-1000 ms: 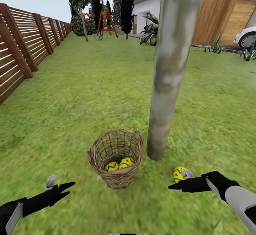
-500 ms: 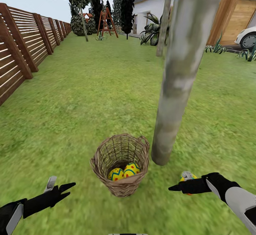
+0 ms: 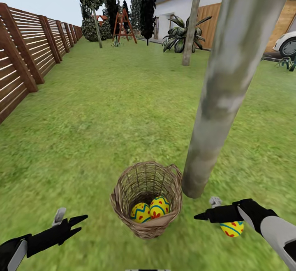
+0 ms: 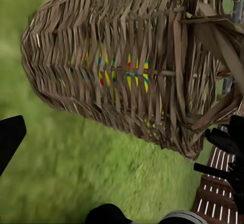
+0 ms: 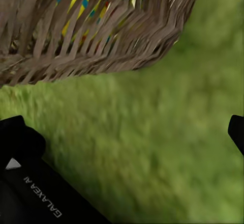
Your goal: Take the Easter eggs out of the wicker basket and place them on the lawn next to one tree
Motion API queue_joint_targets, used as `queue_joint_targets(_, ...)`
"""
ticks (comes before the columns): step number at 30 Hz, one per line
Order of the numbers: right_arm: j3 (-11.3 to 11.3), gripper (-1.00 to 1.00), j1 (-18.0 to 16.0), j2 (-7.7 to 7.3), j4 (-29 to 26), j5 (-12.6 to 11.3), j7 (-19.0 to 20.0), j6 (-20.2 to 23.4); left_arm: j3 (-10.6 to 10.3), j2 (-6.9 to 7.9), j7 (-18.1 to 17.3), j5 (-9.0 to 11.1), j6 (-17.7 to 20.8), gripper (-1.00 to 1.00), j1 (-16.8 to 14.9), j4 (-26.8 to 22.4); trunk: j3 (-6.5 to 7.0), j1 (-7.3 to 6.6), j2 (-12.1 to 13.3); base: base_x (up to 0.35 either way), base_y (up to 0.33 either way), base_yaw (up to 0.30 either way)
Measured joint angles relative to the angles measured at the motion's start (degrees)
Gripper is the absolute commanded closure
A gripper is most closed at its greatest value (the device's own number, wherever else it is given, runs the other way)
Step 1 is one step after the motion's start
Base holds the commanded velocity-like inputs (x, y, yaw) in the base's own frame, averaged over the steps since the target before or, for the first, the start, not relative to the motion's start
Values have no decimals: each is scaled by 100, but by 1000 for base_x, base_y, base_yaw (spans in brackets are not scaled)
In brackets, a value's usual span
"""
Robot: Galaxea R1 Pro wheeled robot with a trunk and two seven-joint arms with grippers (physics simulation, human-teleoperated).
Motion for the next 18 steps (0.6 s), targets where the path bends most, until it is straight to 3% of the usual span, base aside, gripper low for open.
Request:
queue_joint_targets(5, -21, -100, -8, 0, -501, -17, 102, 203, -9, -17, 0, -17, -4, -100, 1, 2, 0, 0, 0, 0, 0, 0)
queue_joint_targets(11, -25, -100, -8, 1, -1299, -23, 741, 855, -17, -19, 7, -18, -10, -100, 1, 11, 0, 0, 0, 0, 0, 0)
queue_joint_targets(18, -59, -100, -6, -19, -2258, -70, 914, 1402, -18, -20, 16, -27, -13, -100, 1, 11, 0, 0, 0, 0, 0, 0)
